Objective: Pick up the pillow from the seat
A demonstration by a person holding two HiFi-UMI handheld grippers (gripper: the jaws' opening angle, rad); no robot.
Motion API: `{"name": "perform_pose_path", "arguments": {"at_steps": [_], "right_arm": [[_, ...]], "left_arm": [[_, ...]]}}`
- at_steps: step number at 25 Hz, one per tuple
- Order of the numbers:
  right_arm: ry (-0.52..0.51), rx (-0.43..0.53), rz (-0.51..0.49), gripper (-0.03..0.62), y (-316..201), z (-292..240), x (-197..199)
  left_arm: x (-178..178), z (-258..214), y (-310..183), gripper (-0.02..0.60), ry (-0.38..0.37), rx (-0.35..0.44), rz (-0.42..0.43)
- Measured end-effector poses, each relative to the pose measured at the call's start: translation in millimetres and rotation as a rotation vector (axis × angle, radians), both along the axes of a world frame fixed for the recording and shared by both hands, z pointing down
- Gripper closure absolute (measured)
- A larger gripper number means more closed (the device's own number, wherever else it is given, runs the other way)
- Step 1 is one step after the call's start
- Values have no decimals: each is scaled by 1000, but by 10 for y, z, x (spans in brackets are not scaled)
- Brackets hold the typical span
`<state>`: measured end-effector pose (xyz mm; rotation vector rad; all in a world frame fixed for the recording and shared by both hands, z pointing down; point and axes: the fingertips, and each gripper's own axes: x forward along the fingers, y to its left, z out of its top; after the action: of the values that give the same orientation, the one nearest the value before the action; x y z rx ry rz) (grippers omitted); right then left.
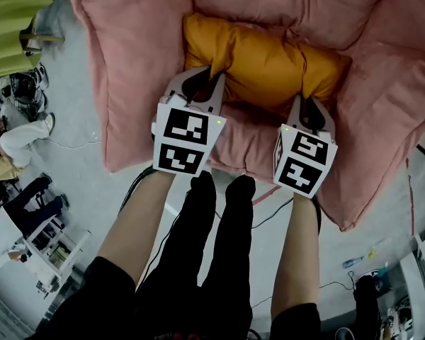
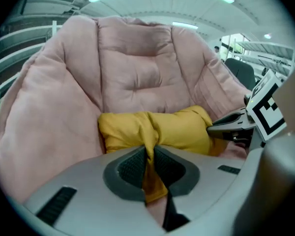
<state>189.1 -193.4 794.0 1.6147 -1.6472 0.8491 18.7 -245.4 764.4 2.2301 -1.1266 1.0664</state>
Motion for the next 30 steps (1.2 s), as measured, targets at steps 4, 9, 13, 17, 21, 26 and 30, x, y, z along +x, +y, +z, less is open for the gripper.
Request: {"name": "perform_pose_path", "arguments": {"at_steps": [4,9,13,17,21,26,30], "right_arm": [[-2,79,19,557,3,-297,14],[-13,151,51,559,29,-581,14],[-10,201,57,559,6,-847,3],[-10,226,64,559,-13,-1126,31],[-6,257,70,559,-34,-1412,50],[1,307,75,559,-78,-1837,36],[7,347,70,559,-110,-2219,9]], "left_arm": [[-19,-311,-27,543,63,82,-13],[-42,-635,-8,549,110,164,-3],[-82,-904,-3,549,139,210,-4],[-72,-1181,-16,549,153,238,-6],[-63,-1475,-34,549,169,276,-1],[-92,-1901,-60,549,187,330,-3],[-134,-2269,-75,549,197,372,-12]]}}
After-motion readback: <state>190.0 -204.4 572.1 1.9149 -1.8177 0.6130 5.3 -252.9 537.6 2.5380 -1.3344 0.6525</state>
